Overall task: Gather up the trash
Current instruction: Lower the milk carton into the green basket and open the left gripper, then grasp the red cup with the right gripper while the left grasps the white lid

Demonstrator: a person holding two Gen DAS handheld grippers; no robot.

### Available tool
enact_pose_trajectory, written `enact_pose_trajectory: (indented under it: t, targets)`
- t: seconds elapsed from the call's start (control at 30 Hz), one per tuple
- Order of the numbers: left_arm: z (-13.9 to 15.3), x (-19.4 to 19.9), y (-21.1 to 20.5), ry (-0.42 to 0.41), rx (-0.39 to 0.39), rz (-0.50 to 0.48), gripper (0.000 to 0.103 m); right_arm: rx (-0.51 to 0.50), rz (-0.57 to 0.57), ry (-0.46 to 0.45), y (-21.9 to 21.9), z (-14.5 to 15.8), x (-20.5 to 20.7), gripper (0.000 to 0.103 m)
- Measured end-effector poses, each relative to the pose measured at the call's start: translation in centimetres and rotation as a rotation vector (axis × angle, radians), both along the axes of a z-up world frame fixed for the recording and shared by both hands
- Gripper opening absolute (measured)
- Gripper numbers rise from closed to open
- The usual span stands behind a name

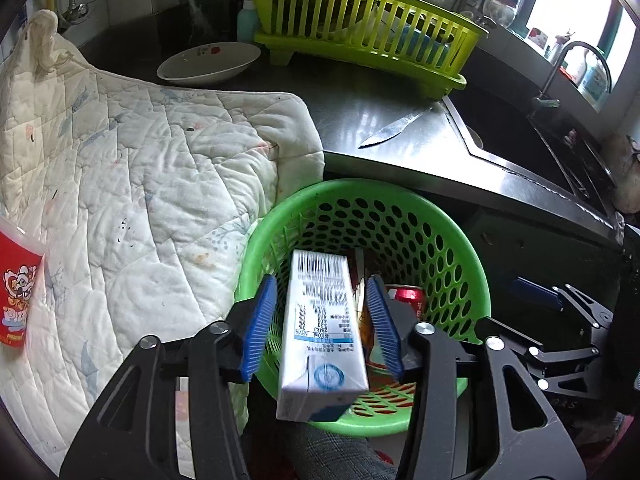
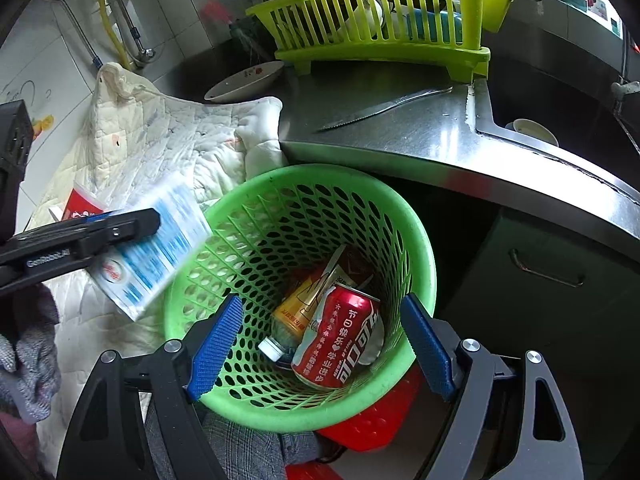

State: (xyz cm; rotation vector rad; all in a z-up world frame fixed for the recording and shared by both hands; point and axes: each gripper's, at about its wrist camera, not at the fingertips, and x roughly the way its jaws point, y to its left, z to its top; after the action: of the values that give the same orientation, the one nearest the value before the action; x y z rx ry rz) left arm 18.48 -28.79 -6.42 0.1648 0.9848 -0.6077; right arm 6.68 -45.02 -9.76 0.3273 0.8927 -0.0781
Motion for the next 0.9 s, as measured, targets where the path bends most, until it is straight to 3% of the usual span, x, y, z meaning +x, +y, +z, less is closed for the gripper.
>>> enact_pose_trajectory:
  t: [0.07, 0.4, 0.9]
  targets:
    - [0.0, -0.1, 0.2, -0.009, -0.007, -0.001, 0.062, 0.003, 0.003, -0.002, 0.0, 0.1, -0.1, 0.078]
    - [1.9, -1.1, 4.1, -0.057, -0.02, 0.041, 0.062, 0.014, 0.04, -0.014, 1.7, 0.9, 0.2, 0.078]
    - [5.3, -0.1, 17.0, -0.134, -0.03, 0.271, 0.062, 0.046, 0.187, -0.02, 9.0, 2.8, 3.7, 0.078]
